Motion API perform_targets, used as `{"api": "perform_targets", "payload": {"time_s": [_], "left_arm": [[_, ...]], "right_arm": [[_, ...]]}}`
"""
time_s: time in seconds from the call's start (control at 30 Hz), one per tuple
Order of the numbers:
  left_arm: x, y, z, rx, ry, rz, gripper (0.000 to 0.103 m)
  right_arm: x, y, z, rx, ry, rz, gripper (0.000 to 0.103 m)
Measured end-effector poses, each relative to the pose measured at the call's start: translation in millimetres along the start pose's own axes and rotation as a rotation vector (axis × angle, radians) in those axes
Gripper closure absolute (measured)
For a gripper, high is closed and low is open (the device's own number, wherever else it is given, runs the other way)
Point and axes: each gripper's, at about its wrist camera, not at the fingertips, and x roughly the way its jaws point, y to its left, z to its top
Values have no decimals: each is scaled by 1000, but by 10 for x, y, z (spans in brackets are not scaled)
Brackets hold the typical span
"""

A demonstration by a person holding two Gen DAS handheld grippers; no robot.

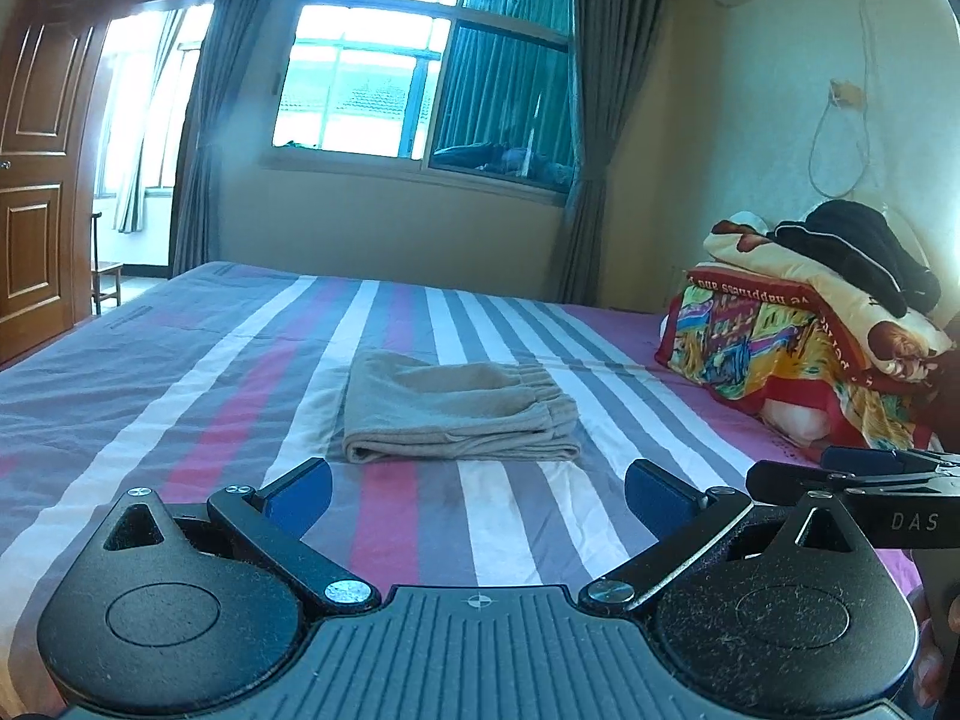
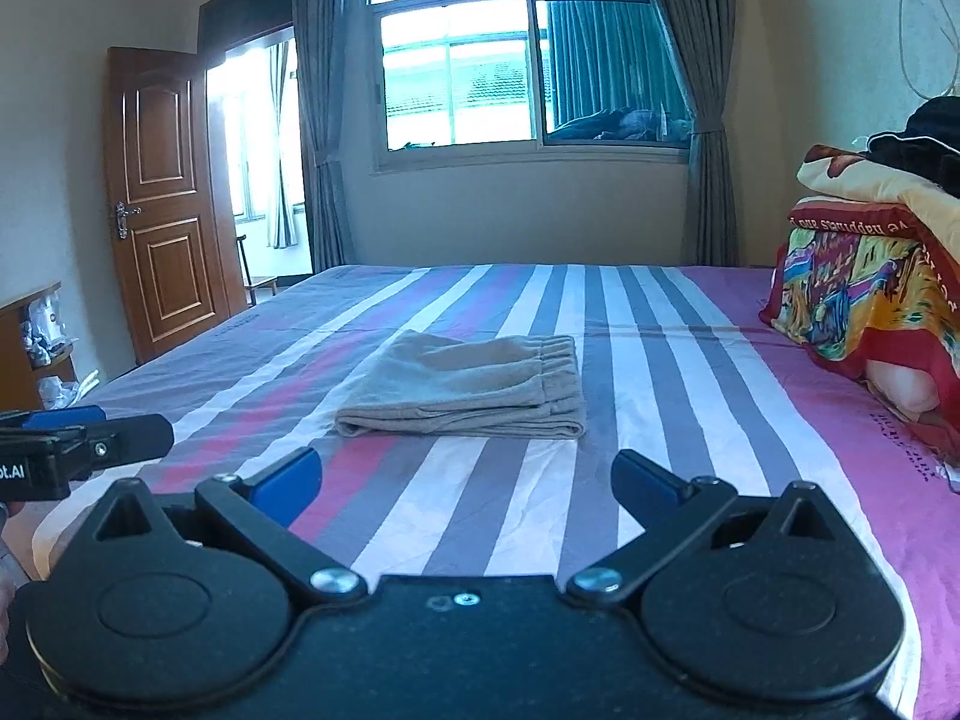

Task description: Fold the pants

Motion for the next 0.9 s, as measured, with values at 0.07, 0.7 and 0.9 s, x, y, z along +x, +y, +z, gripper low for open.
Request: {"api": "perform_targets", "payload": {"time_s": [0.07,0.7,0.9], "left_arm": [[-2,-7,2,5,-1,0,0],[5,-14,18,13,-1,-12,0],[-7,-9,11,17,-5,-16,0]], "right_arm": [[8,-14,7,4,-1,-3,0],[-10,26,-6,3,-10,-13,0],[-34,22,-11,6,-15,-17,1]]}}
